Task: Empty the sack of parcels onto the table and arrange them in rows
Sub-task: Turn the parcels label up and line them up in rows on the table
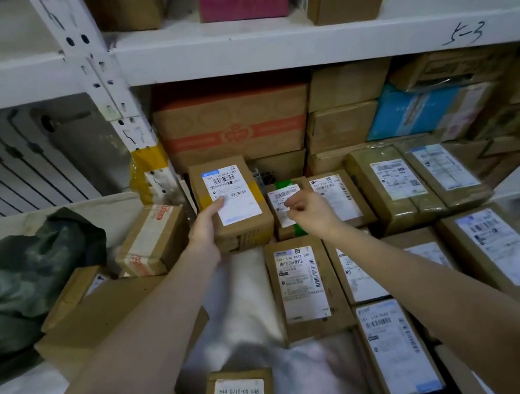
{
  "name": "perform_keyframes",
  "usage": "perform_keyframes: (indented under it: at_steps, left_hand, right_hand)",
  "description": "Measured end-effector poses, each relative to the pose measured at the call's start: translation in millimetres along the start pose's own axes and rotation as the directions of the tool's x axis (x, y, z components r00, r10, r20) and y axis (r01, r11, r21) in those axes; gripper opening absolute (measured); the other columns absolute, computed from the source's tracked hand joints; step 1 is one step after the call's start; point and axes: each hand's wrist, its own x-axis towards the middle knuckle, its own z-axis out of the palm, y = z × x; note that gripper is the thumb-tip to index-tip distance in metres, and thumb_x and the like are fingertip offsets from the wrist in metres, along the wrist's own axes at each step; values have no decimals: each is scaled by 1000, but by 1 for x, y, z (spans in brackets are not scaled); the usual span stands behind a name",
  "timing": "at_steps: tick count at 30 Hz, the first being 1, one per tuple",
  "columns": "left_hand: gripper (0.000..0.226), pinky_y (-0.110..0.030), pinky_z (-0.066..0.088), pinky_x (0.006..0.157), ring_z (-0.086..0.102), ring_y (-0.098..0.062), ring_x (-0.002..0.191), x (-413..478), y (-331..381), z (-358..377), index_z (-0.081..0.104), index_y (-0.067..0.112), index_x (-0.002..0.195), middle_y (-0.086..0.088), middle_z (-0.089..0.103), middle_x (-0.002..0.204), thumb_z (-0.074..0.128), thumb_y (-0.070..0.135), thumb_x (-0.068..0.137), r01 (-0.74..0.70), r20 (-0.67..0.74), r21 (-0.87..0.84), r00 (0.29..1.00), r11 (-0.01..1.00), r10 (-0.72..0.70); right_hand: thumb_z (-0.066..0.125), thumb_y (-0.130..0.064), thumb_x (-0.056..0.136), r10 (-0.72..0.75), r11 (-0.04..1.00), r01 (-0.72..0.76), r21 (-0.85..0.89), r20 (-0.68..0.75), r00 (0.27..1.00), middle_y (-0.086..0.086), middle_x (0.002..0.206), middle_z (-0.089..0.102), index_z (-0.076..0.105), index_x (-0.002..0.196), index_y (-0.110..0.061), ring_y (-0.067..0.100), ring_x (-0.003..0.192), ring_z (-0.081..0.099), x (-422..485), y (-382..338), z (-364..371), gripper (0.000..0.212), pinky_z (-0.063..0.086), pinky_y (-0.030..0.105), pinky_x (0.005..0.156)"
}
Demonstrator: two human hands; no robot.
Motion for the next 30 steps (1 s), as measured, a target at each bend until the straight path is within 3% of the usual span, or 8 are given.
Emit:
perform_keyframes:
  at_steps: [2, 8, 14, 16, 18, 22, 24, 30]
  left_hand:
    - [31, -44, 53, 86, 71, -30, 94, 0, 1, 2, 70, 20, 102, -8, 75, 97, 77, 33, 76, 61, -3, 62, 998, 996, -60]
    - [40, -55, 49, 92, 68, -33, 98, 28, -8, -11, 66, 17, 107, -10, 73, 102, 77, 39, 75, 233, -154, 139, 965, 963, -211]
    - [31, -34, 48, 84, 62, -34, 111, 53, -16, 1, 60, 6, 124, -17, 63, 125, 52, 12, 95, -49, -206, 428, 967, 903, 150]
    - [31, -34, 50, 89, 61, -33, 109, 47, -22, 8, 62, 9, 121, -14, 64, 120, 57, 14, 91, -136, -177, 618, 935, 774, 306]
    - [36, -37, 52, 90, 60, -30, 111, 31, -28, 13, 60, 14, 120, -11, 62, 120, 65, 21, 85, -217, -90, 834, 853, 507, 513]
    - [39, -38, 51, 79, 56, -29, 107, -10, -12, 11, 59, 16, 120, -10, 54, 118, 63, 15, 82, -402, 202, 914, 581, 62, 789]
    - [47, -43, 48, 88, 50, -33, 113, -24, 7, -1, 53, 13, 123, -13, 49, 119, 64, 18, 78, -315, 183, 949, 492, -22, 851]
    - [113, -51, 30, 109, 31, -38, 133, -27, 41, -62, 14, 15, 140, -19, 31, 139, 84, 49, 58, 314, -351, 936, 775, 161, 526]
  right_hand:
    - [60, -8, 90, -57, 995, 58, -81, 20, 998, 6, 122, 64, 64, 120, -11, 19, 113, 60, -1, 6, 7, 30, 48, 25, 92]
    - [59, -20, 90, -168, 882, 166, -442, 35, 985, 5, 133, 50, 52, 132, -17, 25, 125, 46, -2, 13, 17, 43, 47, 39, 97]
    - [44, -34, 97, -250, 735, 324, -596, 207, 946, -3, 147, 34, 27, 146, -33, 28, 126, 41, -6, 19, 35, 52, 42, 47, 96]
    - [44, -34, 97, -303, 677, 380, -630, 232, 924, -3, 144, 38, 36, 142, -29, 26, 125, 41, -5, 19, 42, 47, 40, 46, 97]
    - [45, -33, 96, -296, 629, 393, -671, 261, 919, -2, 137, 45, 47, 135, -23, 25, 123, 42, -4, 19, 47, 40, 39, 42, 95]
    - [46, -29, 94, -234, 605, 357, -712, 270, 934, 0, 130, 50, 53, 129, -20, 25, 120, 45, -3, 11, 50, 36, 40, 40, 93]
    - [49, -27, 93, -191, 587, 347, -732, 291, 937, 1, 130, 50, 53, 129, -19, 25, 121, 45, -4, 4, 51, 37, 38, 40, 94]
    - [55, -21, 89, -199, 727, 305, -615, 236, 951, 4, 133, 49, 51, 134, -21, 25, 124, 42, -18, -9, 56, 45, 40, 39, 101]
